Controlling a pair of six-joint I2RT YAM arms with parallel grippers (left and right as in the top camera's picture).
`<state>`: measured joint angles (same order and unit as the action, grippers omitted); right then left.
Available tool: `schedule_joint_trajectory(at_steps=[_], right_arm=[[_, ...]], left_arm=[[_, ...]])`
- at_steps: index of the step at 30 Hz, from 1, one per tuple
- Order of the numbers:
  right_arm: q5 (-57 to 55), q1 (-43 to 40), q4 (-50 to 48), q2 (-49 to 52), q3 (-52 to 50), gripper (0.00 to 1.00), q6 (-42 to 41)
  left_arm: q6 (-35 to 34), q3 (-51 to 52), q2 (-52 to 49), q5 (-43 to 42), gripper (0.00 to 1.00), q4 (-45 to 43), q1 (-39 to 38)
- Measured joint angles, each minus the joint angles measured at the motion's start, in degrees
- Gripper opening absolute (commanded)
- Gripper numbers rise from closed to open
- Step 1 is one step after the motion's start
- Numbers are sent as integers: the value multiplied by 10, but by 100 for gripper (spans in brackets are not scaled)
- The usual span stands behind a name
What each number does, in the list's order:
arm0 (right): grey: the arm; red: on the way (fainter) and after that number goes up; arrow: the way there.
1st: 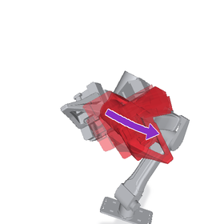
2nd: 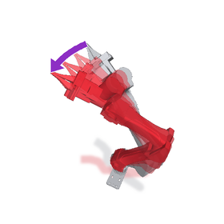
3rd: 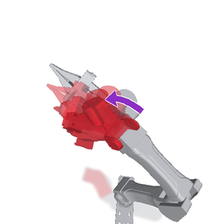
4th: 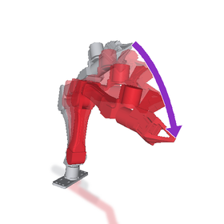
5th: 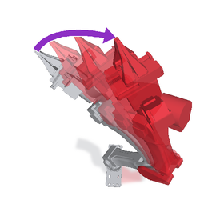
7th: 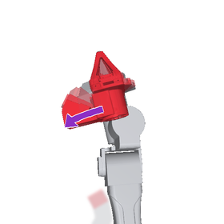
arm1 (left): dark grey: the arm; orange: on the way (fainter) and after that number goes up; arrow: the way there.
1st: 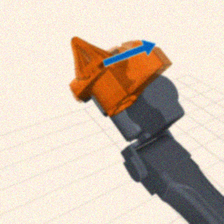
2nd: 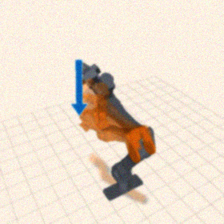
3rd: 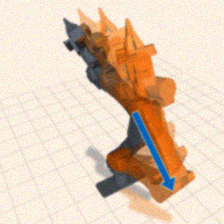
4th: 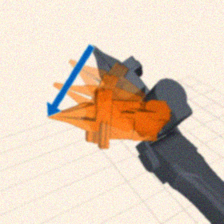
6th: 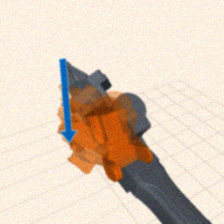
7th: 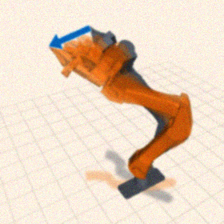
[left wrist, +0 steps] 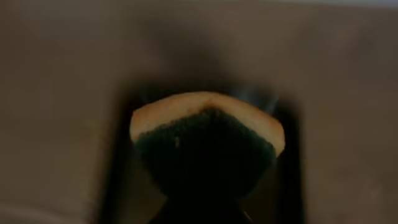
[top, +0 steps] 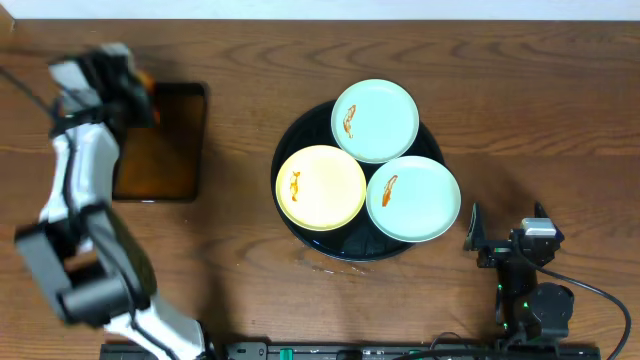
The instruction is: Clean dirty plates on tray and stack at the side
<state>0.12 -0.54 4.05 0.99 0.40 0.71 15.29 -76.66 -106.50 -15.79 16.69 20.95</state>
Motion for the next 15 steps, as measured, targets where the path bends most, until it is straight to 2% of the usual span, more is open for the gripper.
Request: schedule_joint_trajectory(at_steps=[2, 5, 8, 10, 13, 15], right_arm=[[0, 0, 0, 0, 0, 99, 0], [0, 0, 0, 0, 0, 99, 0], [0, 0, 0, 0, 0, 99, 0], [0, 0, 0, 0, 0, 99, 0], [0, 0, 0, 0, 0, 99, 0], [0, 0, 0, 0, 0, 99, 0]], left_arm=[[0, 17, -21, 1, 7, 12, 0], [0, 20, 14, -1, 8, 0, -1], [-5, 17, 106, -7, 7, -52, -5], [-17, 5, 208, -8, 7, -104, -13], [-22, -16, 314, -8, 7, -124, -21], [-24, -27, 347, 3, 7, -123, -21]])
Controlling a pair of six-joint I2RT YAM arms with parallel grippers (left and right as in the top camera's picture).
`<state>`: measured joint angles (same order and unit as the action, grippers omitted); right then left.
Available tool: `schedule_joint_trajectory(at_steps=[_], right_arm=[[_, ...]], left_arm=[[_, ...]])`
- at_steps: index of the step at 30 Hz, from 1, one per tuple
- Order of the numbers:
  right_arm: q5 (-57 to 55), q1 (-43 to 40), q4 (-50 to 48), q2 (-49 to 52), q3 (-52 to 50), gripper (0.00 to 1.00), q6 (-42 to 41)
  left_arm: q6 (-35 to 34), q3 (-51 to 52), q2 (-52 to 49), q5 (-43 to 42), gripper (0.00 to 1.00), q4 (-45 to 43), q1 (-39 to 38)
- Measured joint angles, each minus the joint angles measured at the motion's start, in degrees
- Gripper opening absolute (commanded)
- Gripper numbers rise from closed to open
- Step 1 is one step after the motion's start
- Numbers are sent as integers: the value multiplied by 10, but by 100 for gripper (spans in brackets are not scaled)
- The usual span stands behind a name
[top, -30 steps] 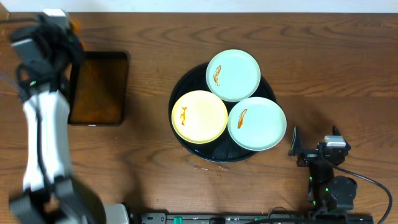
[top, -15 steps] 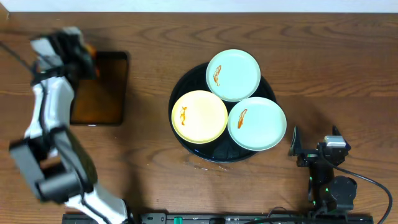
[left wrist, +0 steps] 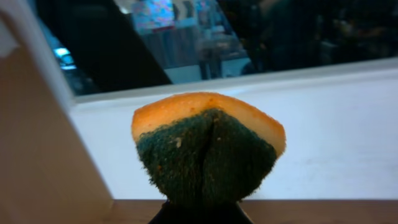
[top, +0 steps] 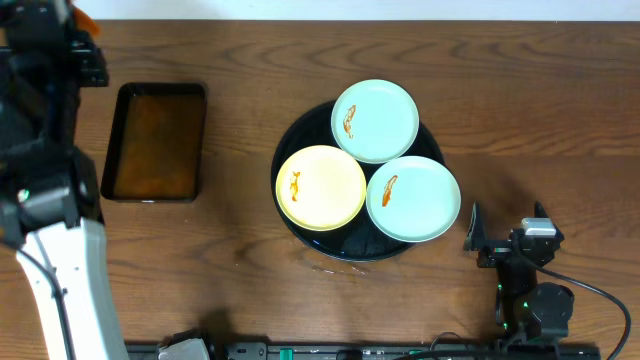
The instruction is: Clean dirty plates on tray and stack at the side
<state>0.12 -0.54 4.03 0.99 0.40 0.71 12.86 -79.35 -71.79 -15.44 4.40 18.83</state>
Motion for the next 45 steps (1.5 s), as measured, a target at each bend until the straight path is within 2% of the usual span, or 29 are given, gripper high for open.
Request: schedule_joint_trajectory(at_steps=[3, 5, 8, 10, 13, 16, 18, 20, 23, 28, 30, 33, 36, 39, 40, 43, 45], right_arm=[[0, 0, 0, 0, 0, 99, 0], [0, 0, 0, 0, 0, 99, 0], [0, 0, 0, 0, 0, 99, 0], [0, 0, 0, 0, 0, 99, 0], [0, 0, 0, 0, 0, 99, 0], [0, 0, -1, 0, 0, 99, 0], [-2, 0, -7, 0, 0, 99, 0], [6, 0, -38, 0, 0, 99, -10], [57, 0, -109, 0, 0, 99, -58], [170, 0, -331, 1, 1, 99, -196], [204, 0, -347, 3, 15, 99, -224], [281, 0, -249, 64, 101, 99, -228], [376, 0, -115, 203, 257, 99, -188], [511, 0, 38, 402, 457, 99, -122], [565, -1, 132, 483, 528, 99, -100], [628, 9, 309, 651, 662, 99, -68], [630, 26, 384, 735, 705, 99, -49]], left_arm=[[-3, 0, -37, 32, 7, 44, 0], [-6, 3, -136, 47, 7, 116, 0], [-7, 39, -277, 58, 7, 175, 0], [-7, 67, -299, 63, 7, 189, 0], [-18, 63, -229, 38, 7, 155, 0], [-61, 38, -89, -23, 7, 90, -1], [-80, 13, -8, -55, 7, 80, -5], [-90, -3, 63, -75, 7, 112, -12], [-101, -6, 136, -99, 7, 218, -34], [-106, 12, 114, -149, 8, 344, -93], [-107, 15, 95, -174, 8, 360, -115], [-110, 17, 70, -208, 8, 376, -158], [-111, 16, 29, -225, 7, 375, -210], [-112, 17, -31, -235, 7, 376, -244], [-114, 17, -68, -235, 7, 378, -252], [-131, 18, -122, -227, 7, 389, -257], [-153, 19, -152, -203, 7, 398, -257]])
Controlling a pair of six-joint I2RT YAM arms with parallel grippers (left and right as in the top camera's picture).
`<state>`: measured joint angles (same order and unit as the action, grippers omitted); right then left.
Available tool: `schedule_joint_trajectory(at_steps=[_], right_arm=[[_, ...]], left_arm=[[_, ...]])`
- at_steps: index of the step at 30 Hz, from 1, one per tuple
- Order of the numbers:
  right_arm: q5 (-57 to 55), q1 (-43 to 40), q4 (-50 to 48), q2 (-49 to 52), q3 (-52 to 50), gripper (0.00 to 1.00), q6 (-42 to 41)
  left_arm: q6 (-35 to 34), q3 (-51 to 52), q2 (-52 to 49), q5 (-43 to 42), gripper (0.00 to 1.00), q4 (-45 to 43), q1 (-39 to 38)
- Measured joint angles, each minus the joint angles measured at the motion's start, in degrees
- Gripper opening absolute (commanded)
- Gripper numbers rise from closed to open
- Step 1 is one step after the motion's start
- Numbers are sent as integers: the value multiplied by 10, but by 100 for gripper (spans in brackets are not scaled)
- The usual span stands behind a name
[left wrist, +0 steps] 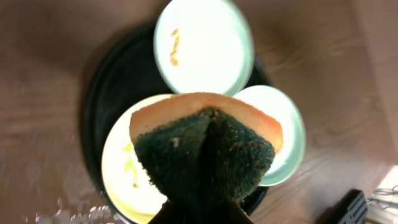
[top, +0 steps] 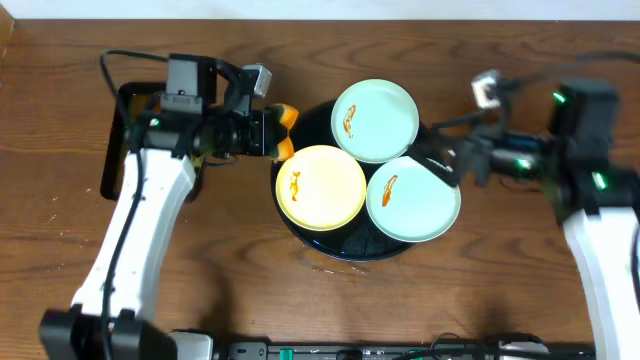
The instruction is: Clean dirty plates on tray and stack at the side
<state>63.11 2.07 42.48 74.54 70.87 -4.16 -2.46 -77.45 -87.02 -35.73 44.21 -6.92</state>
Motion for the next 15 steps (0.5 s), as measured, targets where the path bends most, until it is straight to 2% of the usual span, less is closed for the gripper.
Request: schedule_joint_trajectory(at_steps=[2, 5, 6, 7, 8, 13, 15], right_arm=[[-9, 28, 6, 56, 16, 99, 17], [6, 60, -68, 100, 20, 99, 21], [12, 68, -107, 108, 25, 83, 7], [7, 76, -126, 113, 27, 55, -8], [-25, 90, -124, 118, 33, 42, -28], [-300, 179, -43, 165, 40, 42, -125], [-361, 198, -41, 190, 40, 41, -146]], left_arm=[[-23, 0, -15, 16, 7, 9, 0], [-68, 0, -24, 27, 7, 11, -3], [-86, 0, -24, 30, 7, 11, -6], [-96, 0, -26, 30, 8, 11, -8], [-103, 0, -27, 31, 7, 10, -11], [-123, 1, -28, 41, 7, 11, -39], [-128, 2, -28, 62, 7, 15, -50]])
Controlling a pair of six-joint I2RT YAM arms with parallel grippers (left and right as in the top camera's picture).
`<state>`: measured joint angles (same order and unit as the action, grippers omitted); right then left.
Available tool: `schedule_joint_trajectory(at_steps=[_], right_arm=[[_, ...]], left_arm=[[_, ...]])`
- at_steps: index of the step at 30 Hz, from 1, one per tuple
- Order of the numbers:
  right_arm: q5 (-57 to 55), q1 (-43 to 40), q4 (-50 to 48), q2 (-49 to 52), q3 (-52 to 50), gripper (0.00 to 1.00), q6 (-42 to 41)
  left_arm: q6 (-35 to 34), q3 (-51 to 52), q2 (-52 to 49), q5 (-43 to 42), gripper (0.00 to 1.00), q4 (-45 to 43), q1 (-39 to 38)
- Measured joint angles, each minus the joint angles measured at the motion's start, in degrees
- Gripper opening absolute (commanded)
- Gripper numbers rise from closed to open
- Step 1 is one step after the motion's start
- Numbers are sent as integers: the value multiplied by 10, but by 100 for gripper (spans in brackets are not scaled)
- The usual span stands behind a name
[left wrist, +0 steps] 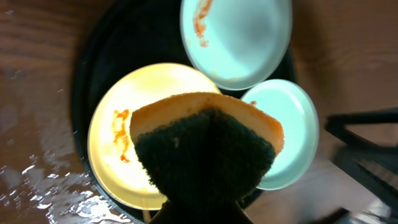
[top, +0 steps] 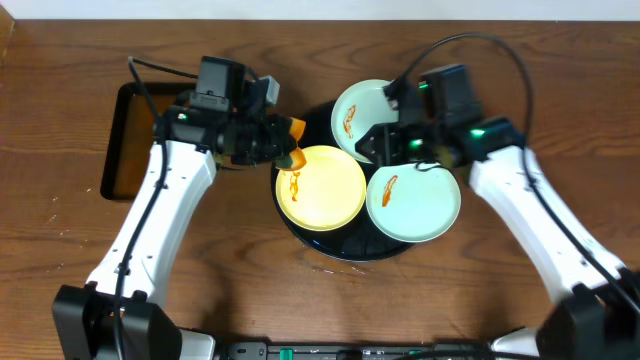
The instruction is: Clean dirty plates on tray and stack at the side
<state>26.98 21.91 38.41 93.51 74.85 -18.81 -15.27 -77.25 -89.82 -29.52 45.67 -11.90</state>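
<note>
On a round black tray [top: 300, 228] lie three plates, each with an orange smear: a yellow plate [top: 325, 190], a far mint plate [top: 378, 112] and a near mint plate [top: 415, 200]. My left gripper [top: 283, 143] is shut on an orange-and-green sponge [top: 293, 145] over the yellow plate's far left edge. In the left wrist view the sponge [left wrist: 205, 149] hangs above the yellow plate [left wrist: 115, 168] and hides its middle. My right gripper [top: 378, 140] stands open over the near edge of the far mint plate; its spread fingers [left wrist: 367, 118] show at the right.
A dark rectangular tray [top: 118, 150] of brownish liquid lies at the far left, partly under my left arm. Water drops [left wrist: 37, 193] wet the wood beside the round tray. Both arms reach in over the round tray.
The sponge in my left gripper has shifted slightly right and nearer, onto the yellow plate's edge. My right gripper has moved left from beside the near mint plate to the far mint plate.
My left gripper held the sponge over the rectangular tray while my right arm rested at the front right. Then the sponge was high at the far left corner. Later it was beside the round tray, with my right arm out near the plates. Now both are over the plates.
</note>
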Motion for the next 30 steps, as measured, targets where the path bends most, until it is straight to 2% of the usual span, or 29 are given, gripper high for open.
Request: schedule_joint_trajectory(at_steps=[4, 10, 14, 22, 30], right_arm=[[-72, 13, -1, 65, 0, 41, -34], [-76, 13, -17, 148, 0, 36, -26], [-79, 14, -41, 175, 0, 32, -14], [-95, 27, -64, 210, 0, 31, 0], [-143, 44, -63, 210, 0, 22, 4]], left_arm=[[-35, 5, 0, 59, 7, 6, -17], [-57, 13, -1, 87, 8, 4, -30], [-59, 18, -2, 89, 7, 4, -33], [-59, 18, -8, 89, 7, 4, -33], [-59, 18, -52, 89, 7, 3, -33]])
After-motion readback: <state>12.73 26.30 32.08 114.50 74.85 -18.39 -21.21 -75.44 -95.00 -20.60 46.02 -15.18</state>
